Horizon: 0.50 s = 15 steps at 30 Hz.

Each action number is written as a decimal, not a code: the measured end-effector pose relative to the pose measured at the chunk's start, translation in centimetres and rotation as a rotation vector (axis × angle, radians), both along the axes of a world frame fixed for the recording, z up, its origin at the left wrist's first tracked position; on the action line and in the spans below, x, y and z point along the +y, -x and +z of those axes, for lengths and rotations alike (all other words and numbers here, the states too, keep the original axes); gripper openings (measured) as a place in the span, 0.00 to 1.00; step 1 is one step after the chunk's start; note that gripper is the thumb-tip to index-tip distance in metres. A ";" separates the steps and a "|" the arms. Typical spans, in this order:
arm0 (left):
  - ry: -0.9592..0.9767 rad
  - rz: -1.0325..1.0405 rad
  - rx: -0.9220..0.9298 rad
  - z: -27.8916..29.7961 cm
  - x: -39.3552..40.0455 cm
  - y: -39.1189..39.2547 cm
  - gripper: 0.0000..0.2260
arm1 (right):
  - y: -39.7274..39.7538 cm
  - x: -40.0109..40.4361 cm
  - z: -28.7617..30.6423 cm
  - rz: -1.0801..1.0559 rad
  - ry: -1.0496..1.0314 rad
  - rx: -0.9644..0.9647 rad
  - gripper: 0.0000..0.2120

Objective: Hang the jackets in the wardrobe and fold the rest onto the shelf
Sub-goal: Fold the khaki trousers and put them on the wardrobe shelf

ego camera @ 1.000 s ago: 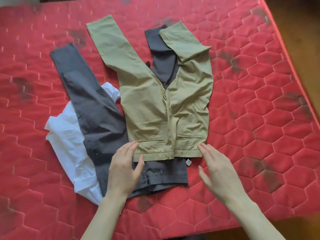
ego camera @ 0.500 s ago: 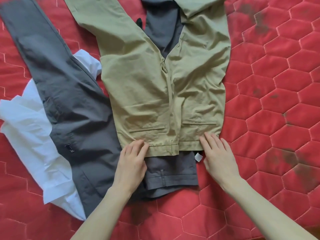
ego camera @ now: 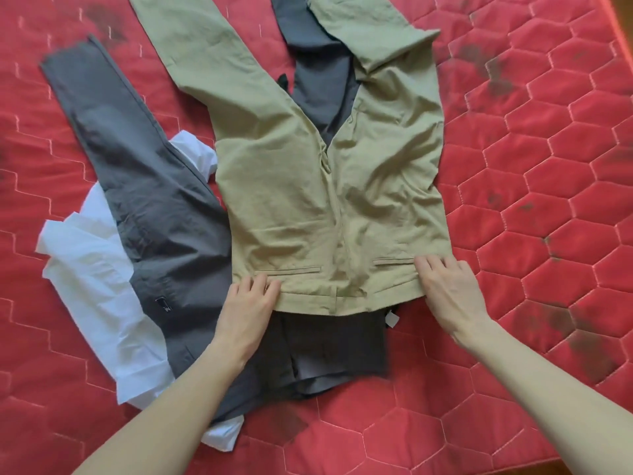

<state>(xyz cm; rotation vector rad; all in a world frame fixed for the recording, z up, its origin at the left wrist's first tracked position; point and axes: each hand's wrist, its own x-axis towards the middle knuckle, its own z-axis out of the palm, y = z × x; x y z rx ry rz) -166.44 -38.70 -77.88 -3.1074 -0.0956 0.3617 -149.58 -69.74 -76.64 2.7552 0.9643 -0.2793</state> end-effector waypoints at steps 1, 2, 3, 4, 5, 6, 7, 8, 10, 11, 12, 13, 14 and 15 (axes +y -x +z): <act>-0.005 -0.025 -0.002 1.2 0.8 -0.1 0.22 | -0.5 -0.4 1.4 0.010 -0.027 -0.010 0.11; -0.015 -0.044 -0.003 2.6 1.5 -0.3 0.22 | -1.0 -0.7 3.0 0.026 -0.059 -0.014 0.12; -0.023 -0.056 -0.005 3.8 2.0 -0.7 0.23 | -1.4 -1.0 4.5 0.045 -0.090 -0.013 0.13; -0.029 -0.055 -0.011 5.2 2.3 -1.1 0.24 | -1.7 -1.1 6.3 0.065 -0.127 -0.017 0.14; -0.032 -0.042 -0.014 7.2 2.6 -1.6 0.24 | -2.1 -1.2 8.5 0.077 -0.169 -0.019 0.14; -0.032 -0.021 -0.013 9.2 2.8 -2.0 0.24 | -2.4 -1.2 10.8 0.074 -0.218 -0.024 0.15; -0.027 -0.005 -0.012 11.4 3.0 -2.3 0.23 | -2.7 -1.3 13.2 0.059 -0.268 -0.028 0.15; -0.008 0.006 -0.012 13.5 3.2 -2.6 0.21 | -3.1 -1.4 15.7 0.037 -0.322 -0.028 0.16; 0.081 0.008 -0.027 18.1 3.9 -2.8 0.18 | -3.8 -1.8 20.8 0.006 -0.438 -0.015 0.16; 0.139 0.003 -0.034 20.5 4.2 -2.7 0.17 | -4.1 -2.2 23.4 0.002 -0.489 -0.002 0.16; 0.184 -0.009 -0.042 22.9 4.7 -2.6 0.16 | -4.3 -2.5 25.9 0.003 -0.531 0.011 0.15; 0.223 -0.029 -0.060 25.3 5.1 -2.5 0.15 | -4.4 -2.9 28.6 0.007 -0.563 0.026 0.15; 0.257 -0.048 -0.084 27.9 5.4 -2.5 0.12 | -4.3 -3.3 31.2 0.014 -0.589 0.032 0.16; 0.288 -0.060 -0.097 30.4 5.8 -2.5 0.10 | -4.2 -3.5 33.7 0.020 -0.613 0.031 0.17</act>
